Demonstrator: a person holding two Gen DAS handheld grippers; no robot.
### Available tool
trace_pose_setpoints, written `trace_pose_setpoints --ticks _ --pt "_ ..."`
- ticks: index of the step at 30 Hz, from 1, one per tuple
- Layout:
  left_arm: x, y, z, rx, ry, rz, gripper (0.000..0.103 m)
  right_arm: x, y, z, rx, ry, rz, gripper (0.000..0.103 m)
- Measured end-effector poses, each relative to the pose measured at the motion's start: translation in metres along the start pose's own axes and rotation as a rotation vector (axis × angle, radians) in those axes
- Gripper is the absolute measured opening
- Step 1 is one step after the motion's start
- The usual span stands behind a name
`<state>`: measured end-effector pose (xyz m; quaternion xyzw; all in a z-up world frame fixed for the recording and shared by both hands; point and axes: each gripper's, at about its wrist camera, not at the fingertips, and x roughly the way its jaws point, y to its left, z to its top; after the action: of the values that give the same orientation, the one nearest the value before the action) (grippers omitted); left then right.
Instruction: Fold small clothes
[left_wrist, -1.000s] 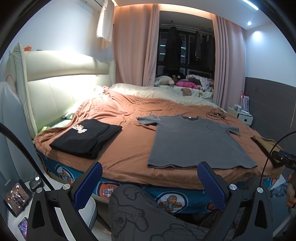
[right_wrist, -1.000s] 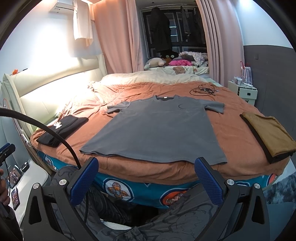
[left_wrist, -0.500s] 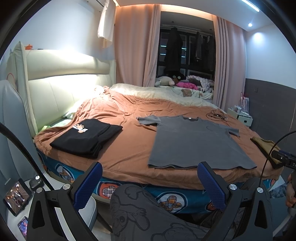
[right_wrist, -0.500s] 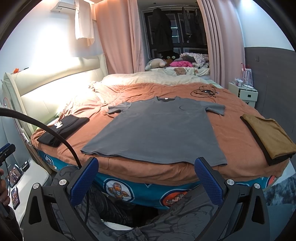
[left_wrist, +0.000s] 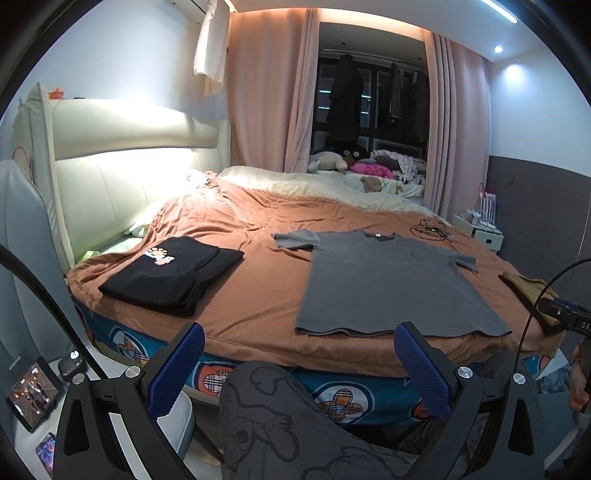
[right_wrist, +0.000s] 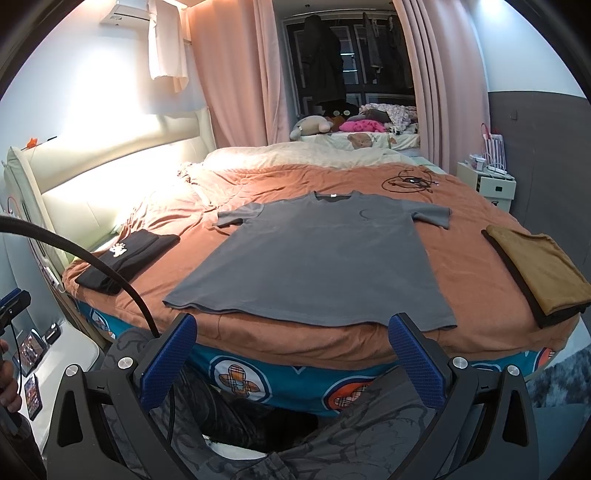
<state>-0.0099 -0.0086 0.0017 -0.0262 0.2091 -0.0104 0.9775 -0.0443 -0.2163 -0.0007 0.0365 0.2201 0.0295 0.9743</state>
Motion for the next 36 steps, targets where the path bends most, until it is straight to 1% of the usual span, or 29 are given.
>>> trace_pose_setpoints --ticks 4,10,12,16,22,24,29,32,36 --pt "0.005 0.0 0.002 -0.009 0.008 -0.003 0.103 0.006 -0.003 0.002 0.015 0.001 -0.014 0.103" --pt "0.026 0.0 0.008 -0.01 0.022 -0.007 0.103 0.02 -0.004 0.009 -0.003 -0.001 -0.04 0.103" --pt "0.035 0.0 0.011 -0.011 0.03 -0.004 0.103 0.032 -0.004 0.012 -0.019 0.011 -0.064 0.103" --pt "0.057 -0.001 0.017 -0.015 0.049 -0.014 0.103 0.057 0.0 0.022 -0.034 0.047 -0.057 0.103" --pt "0.103 0.001 0.037 -0.017 0.083 -0.017 0.103 0.092 -0.005 0.048 -0.03 0.079 -0.035 0.103" --pt "0.122 0.003 0.046 -0.022 0.095 -0.001 0.103 0.106 -0.007 0.059 -0.028 0.089 -0.03 0.103" --pt "0.166 0.01 0.07 -0.035 0.117 0.011 0.103 0.137 -0.018 0.082 -0.029 0.094 -0.02 0.103" --pt "0.193 0.014 0.084 -0.032 0.123 0.005 0.103 0.157 -0.02 0.093 -0.021 0.098 -0.008 0.103" --pt "0.227 0.022 0.102 -0.037 0.141 0.003 0.099 0.185 -0.022 0.109 -0.016 0.104 0.019 0.103"
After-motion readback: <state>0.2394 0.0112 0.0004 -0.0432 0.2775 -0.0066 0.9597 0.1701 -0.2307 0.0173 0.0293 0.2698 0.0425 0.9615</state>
